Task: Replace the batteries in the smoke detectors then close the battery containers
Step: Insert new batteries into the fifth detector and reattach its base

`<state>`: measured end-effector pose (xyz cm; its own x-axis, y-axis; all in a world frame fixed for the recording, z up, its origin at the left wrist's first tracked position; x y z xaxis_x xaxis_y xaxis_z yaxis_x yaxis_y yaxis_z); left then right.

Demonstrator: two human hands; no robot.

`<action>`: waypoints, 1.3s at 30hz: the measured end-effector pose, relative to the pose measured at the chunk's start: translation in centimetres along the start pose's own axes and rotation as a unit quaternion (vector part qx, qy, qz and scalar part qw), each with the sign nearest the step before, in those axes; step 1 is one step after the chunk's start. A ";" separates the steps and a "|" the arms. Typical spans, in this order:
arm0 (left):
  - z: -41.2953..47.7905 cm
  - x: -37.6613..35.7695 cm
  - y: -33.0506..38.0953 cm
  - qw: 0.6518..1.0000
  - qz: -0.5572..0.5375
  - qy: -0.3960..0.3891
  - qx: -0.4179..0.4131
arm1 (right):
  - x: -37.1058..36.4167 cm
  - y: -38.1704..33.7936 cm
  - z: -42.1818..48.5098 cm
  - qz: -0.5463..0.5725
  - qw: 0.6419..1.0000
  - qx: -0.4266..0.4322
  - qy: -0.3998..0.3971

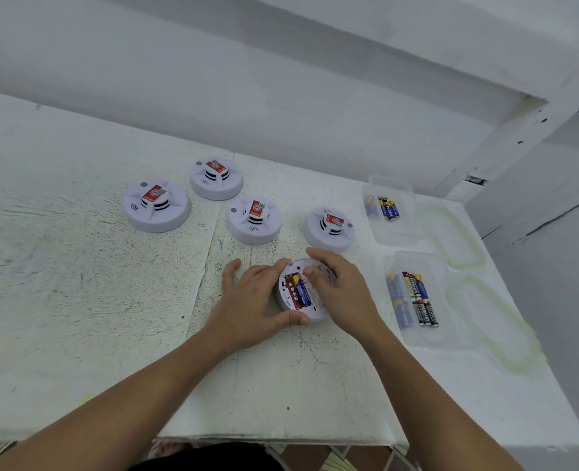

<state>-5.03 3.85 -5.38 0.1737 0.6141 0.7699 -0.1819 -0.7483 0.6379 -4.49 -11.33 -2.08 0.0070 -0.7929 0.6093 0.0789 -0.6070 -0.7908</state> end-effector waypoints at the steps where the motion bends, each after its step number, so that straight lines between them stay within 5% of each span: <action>1: 0.0 0.1 0.0 1.000 -0.001 -0.001 0.001 | 0.4 0.1 -0.1 0.006 1.000 0.003 0.022; 8: 0.0 0.3 0.1 1.000 -0.011 -0.005 0.005 | 3.2 2.0 -1.2 -0.125 0.984 -0.018 0.125; 14: 0.0 0.2 0.0 0.999 -0.049 -0.018 0.000 | 2.7 3.9 -2.7 -0.263 0.960 -0.016 0.093; 26: -0.3 0.6 0.1 0.996 -0.084 -0.021 -0.004 | 2.9 2.8 -2.9 -0.363 0.931 0.011 0.033; 33: -0.4 0.6 0.0 0.996 -0.091 -0.017 -0.010 | 4.6 3.2 -2.8 -0.135 0.983 -0.092 0.084; 39: -0.3 0.5 -0.1 0.995 -0.095 -0.011 -0.014 | 4.6 2.7 -2.5 0.078 0.991 -0.101 0.048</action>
<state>-5.21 4.31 -5.04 0.2290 0.7373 0.6356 -0.1700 -0.6126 0.7719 -6.74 -16.72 -1.55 -0.0928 -0.8732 0.4785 -0.1171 -0.4677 -0.8761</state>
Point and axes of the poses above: each hand's wrist, its own z-axis towards the middle knuckle, its own x-axis out of the back of the hand, y = z × x, the point moved 5 cm from there along z, towards the middle knuckle, and after that the axes turned 11 degrees about x, right-handed, at the moved point
